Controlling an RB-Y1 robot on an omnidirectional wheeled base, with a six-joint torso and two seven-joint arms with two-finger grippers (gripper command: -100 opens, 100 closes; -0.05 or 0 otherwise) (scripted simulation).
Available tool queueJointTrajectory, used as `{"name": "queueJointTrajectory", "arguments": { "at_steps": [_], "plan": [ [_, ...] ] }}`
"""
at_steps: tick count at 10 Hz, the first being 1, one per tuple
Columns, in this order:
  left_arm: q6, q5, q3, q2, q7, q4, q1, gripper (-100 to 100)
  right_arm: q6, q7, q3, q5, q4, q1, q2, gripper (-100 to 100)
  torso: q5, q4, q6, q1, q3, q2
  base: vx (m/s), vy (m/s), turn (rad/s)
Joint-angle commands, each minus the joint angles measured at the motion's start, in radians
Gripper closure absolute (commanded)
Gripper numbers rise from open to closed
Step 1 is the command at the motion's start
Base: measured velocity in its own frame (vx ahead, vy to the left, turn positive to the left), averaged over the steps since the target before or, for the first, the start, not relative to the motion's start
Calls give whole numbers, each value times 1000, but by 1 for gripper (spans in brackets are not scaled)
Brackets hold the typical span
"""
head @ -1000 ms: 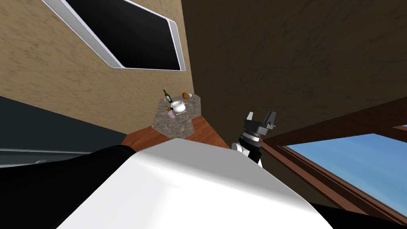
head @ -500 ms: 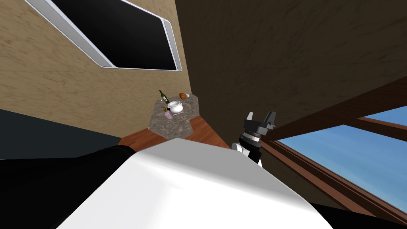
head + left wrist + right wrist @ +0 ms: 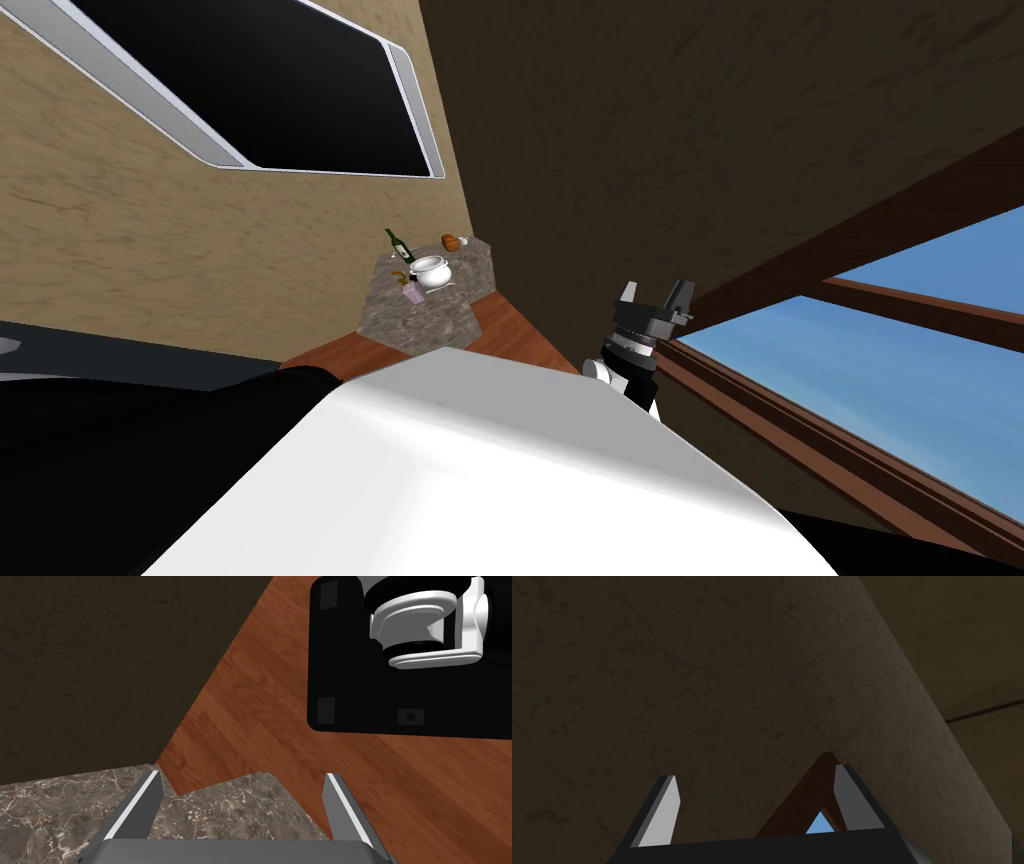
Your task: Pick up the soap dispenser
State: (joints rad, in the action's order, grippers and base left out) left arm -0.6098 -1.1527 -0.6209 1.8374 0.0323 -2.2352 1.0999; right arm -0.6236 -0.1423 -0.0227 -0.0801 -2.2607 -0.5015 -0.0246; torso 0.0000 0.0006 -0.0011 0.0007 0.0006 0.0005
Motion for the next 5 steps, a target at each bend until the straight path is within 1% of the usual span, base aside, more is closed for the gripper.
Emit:
{"name": "queueJointTrajectory", "arguments": {
  "at_steps": [1, 2, 3, 4, 5],
  "plan": [
    [-2, -50, -27, 50, -11, 7, 10, -100, 0, 0, 0, 0, 0, 0, 0, 0, 0, 0, 0, 0, 0, 0, 7, -42, -207],
    [-2, -56, -27, 75, -11, 7, 10, -100, 0, 0, 0, 0, 0, 0, 0, 0, 0, 0, 0, -1, 0, 0, 7, -34, -128],
    [-2, -56, -27, 103, -11, 7, 10, -100, 0, 0, 0, 0, 0, 0, 0, 0, 0, 0, 0, 0, 0, 0, 2, -11, 6],
    [-6, -102, -51, 135, -15, 15, 18, -100, 0, 0, 0, 0, 0, 0, 0, 0, 0, 0, 0, 1, 0, 0, 9, -21, -184],
    [-6, -102, -51, 167, -15, 15, 18, -100, 0, 0, 0, 0, 0, 0, 0, 0, 0, 0, 0, 1, 0, 0, 10, -15, -130]
  ]
}}
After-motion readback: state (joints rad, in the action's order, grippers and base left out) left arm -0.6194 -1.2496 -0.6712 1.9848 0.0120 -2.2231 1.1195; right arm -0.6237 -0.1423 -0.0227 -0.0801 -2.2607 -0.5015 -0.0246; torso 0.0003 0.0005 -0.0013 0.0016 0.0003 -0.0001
